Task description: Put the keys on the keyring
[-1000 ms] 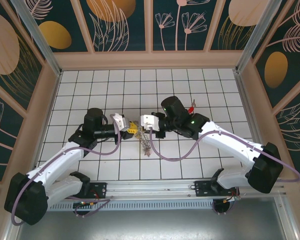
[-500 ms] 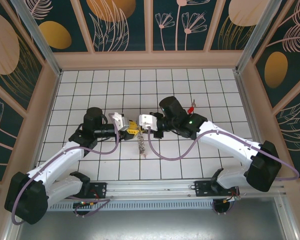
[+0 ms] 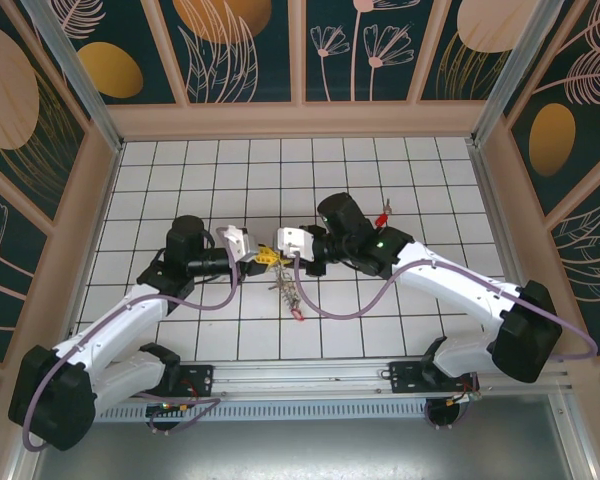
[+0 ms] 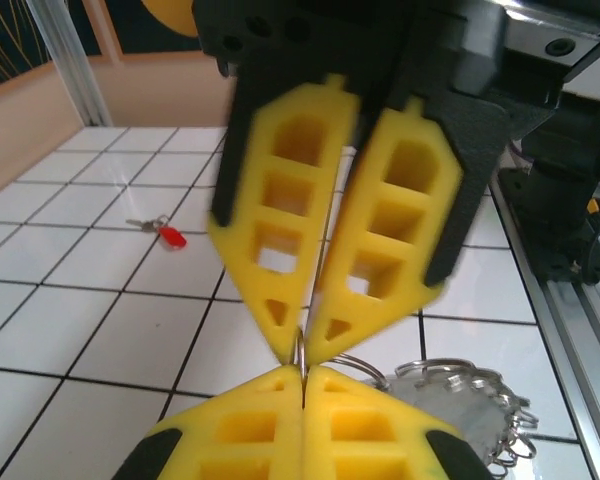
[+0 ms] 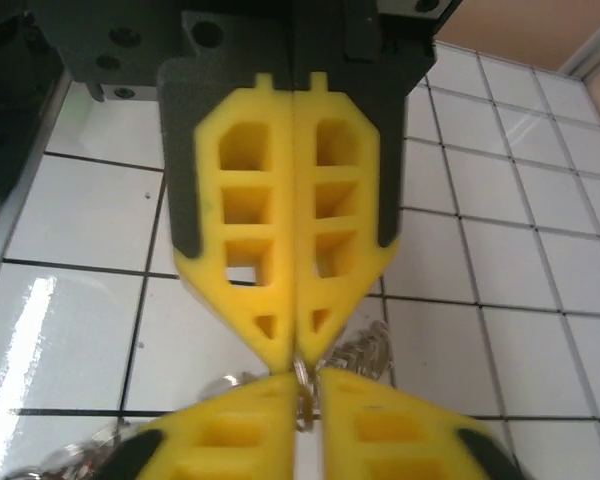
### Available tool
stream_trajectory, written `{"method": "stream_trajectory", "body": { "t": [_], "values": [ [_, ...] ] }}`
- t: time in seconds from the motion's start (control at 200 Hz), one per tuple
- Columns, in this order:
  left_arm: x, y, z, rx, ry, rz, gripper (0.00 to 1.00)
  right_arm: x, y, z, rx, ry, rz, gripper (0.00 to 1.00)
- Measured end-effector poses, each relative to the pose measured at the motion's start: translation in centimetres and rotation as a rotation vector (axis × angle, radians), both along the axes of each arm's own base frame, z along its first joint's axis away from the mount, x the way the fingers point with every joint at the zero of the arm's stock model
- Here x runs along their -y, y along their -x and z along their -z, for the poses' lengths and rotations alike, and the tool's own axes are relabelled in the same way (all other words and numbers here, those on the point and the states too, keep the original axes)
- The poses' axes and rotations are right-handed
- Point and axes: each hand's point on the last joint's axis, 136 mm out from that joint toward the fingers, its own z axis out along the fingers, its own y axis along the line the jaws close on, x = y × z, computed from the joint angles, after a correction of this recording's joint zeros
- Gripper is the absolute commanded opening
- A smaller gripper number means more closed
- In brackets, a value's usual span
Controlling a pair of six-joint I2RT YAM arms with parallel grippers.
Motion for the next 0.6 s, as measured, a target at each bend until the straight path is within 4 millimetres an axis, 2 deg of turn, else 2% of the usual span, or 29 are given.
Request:
{"method": "stream_trajectory", "body": {
  "t": [0.14,0.31,0.445,0.601],
  "values": [
    [-0.1,0.5,-1.6,0.045,0.077,-0.010,0.00,1.5,0.2,-1.7,-0.032,-0.074,-0.012,0.22],
    [0.0,0.8,-3.3,0.051,0.151,0.007,0.00,4.1,-0.6,-3.9,-0.080,-0.166,0.009,0.19],
    [0.2,1.0,-4.6,0.060,0.197,0.027,0.00,4.0,0.2,-4.4,-0.091,-0.190,-0.030,0.16],
    [0.3,1.0,-5.3,0.049,0.230,0.040,0.00,3.3,0.8,-4.3,-0.088,-0.209,-0.055,0.21]
  ]
}}
